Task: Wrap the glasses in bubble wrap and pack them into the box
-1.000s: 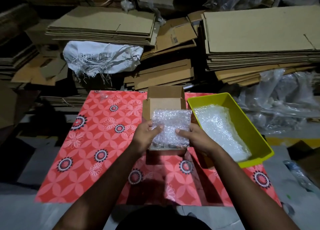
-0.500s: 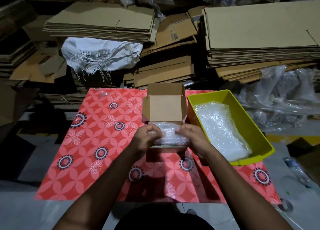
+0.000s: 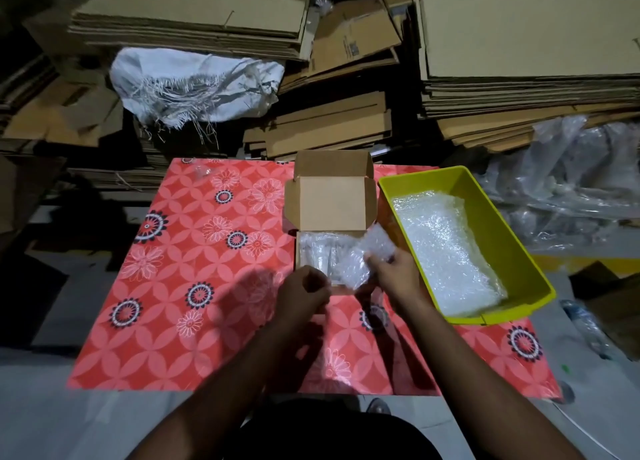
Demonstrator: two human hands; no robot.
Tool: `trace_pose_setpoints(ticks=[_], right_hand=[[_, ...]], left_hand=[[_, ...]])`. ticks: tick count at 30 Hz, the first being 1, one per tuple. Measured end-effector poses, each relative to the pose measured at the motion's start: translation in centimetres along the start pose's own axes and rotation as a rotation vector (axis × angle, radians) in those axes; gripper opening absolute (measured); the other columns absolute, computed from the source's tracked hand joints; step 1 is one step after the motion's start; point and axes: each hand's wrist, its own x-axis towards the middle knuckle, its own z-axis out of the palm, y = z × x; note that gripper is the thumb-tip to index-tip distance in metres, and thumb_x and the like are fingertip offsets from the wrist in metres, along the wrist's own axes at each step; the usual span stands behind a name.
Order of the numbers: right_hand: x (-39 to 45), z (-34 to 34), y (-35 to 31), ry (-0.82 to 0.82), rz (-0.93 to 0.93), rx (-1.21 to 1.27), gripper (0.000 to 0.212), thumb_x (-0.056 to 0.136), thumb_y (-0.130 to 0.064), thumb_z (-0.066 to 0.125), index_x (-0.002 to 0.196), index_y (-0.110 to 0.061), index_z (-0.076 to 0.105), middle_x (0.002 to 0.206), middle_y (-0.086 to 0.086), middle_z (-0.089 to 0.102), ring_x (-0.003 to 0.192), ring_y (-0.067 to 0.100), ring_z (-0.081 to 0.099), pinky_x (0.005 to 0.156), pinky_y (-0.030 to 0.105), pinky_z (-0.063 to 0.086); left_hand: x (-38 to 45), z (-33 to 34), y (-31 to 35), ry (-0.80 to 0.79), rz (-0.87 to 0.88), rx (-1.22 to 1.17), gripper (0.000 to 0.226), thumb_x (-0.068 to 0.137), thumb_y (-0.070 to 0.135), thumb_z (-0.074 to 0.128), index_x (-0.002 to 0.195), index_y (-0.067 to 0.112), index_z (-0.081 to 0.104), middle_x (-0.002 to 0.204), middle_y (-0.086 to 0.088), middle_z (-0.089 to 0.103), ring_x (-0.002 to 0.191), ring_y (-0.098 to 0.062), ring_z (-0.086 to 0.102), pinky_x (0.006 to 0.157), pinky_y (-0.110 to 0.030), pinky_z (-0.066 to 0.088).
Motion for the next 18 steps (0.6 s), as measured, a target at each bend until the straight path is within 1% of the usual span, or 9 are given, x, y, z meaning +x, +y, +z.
trace_pose_setpoints(ticks=[2,4,5,6,9,11,14,16,18], right_hand=[[0.9,-0.2,-1.4,0.099,-0.112,-0.211,0.027,0.082,-0.027,0.076,0.063,-0.017,0.059,0.058,-0.004,0.058,0.061,0.021,0.058,0.053,0.029,0.04],[1.6,0.5,-2.7,0.128,-0.212,-0.295,0.011,0.079,-0.021,0.078,0.084,-0.017,0.068,0.067,-0.006,0.058,0.065,0.018,0.055,0.056,0.023,0.034],[1.9,1.2,-3.2,0.127,-0.217,-0.313,0.023,0.078,-0.018,0.078,0.097,-0.015,0.067,0.075,-0.005,0.06,0.069,0.017,0.055,0.061,0.022,0.037],[2.3,2.1,-3.3,0.111,-0.204,-0.321,0.03,0.076,-0.016,0.078,0.103,-0.014,0.064,0.079,-0.004,0.061,0.071,0.017,0.056,0.065,0.024,0.042],[2.5,4.6,-2.8,0.022,-0.223,-0.431,0.023,0.075,-0.012,0.07,0.095,-0.016,0.061,0.085,0.008,0.068,0.078,0.029,0.064,0.07,0.035,0.052],[2.6,6.0,-2.0,-0.017,-0.303,-0.545,0.022,0.074,-0.005,0.068,0.095,-0.013,0.066,0.097,0.014,0.065,0.092,0.033,0.062,0.078,0.035,0.049],[2.4,7.1,-1.0,-0.053,-0.337,-0.736,0.016,0.08,-0.002,0.062,0.093,-0.011,0.065,0.1,0.015,0.057,0.093,0.034,0.058,0.075,0.034,0.045],[2.5,7.5,-0.7,-0.052,-0.357,-0.833,0.013,0.085,-0.004,0.057,0.092,-0.013,0.062,0.098,0.014,0.058,0.089,0.035,0.06,0.072,0.036,0.045],[2.7,7.9,-0.9,-0.055,-0.364,-0.915,0.012,0.088,-0.006,0.053,0.093,-0.014,0.062,0.096,0.013,0.061,0.088,0.034,0.062,0.076,0.037,0.047]], left_hand=[[1.1,-1.0,-0.2,0.079,0.112,0.208,0.018,0.082,0.004,0.074,0.088,0.02,0.067,0.088,0.006,0.072,0.083,-0.007,0.069,0.072,-0.02,0.055],[2.6,-2.0,-0.4,0.117,0.216,0.385,0.021,0.084,0.008,0.071,0.093,0.026,0.068,0.092,0.009,0.068,0.085,-0.005,0.065,0.073,-0.013,0.047],[3.4,-2.4,-0.6,0.127,0.257,0.483,0.023,0.085,0.01,0.07,0.1,0.028,0.069,0.097,0.007,0.063,0.086,-0.008,0.062,0.076,-0.014,0.045],[4.1,-2.7,-0.8,0.128,0.288,0.572,0.027,0.086,0.013,0.068,0.107,0.03,0.07,0.101,0.004,0.059,0.089,-0.01,0.059,0.079,-0.018,0.045],[6.0,-3.1,-1.8,0.025,0.428,0.868,0.042,0.086,0.021,0.062,0.126,0.034,0.062,0.121,0.004,0.06,0.111,-0.017,0.05,0.092,-0.035,0.044],[6.8,-3.3,-2.4,-0.073,0.535,1.11,0.048,0.087,0.029,0.06,0.134,0.035,0.056,0.134,0.005,0.057,0.122,-0.022,0.045,0.095,-0.045,0.043],[7.2,-3.8,-2.8,-0.063,0.655,1.269,0.046,0.087,0.039,0.056,0.133,0.034,0.058,0.137,0.003,0.055,0.122,-0.024,0.047,0.094,-0.044,0.037],[7.2,-4.1,-3.3,-0.028,0.744,1.313,0.044,0.088,0.04,0.054,0.131,0.032,0.06,0.135,0.002,0.057,0.12,-0.025,0.05,0.094,-0.044,0.036],[7.2,-4.4,-3.7,-0.012,0.771,1.317,0.041,0.092,0.04,0.052,0.131,0.032,0.059,0.135,0.001,0.057,0.12,-0.026,0.051,0.097,-0.046,0.037]])
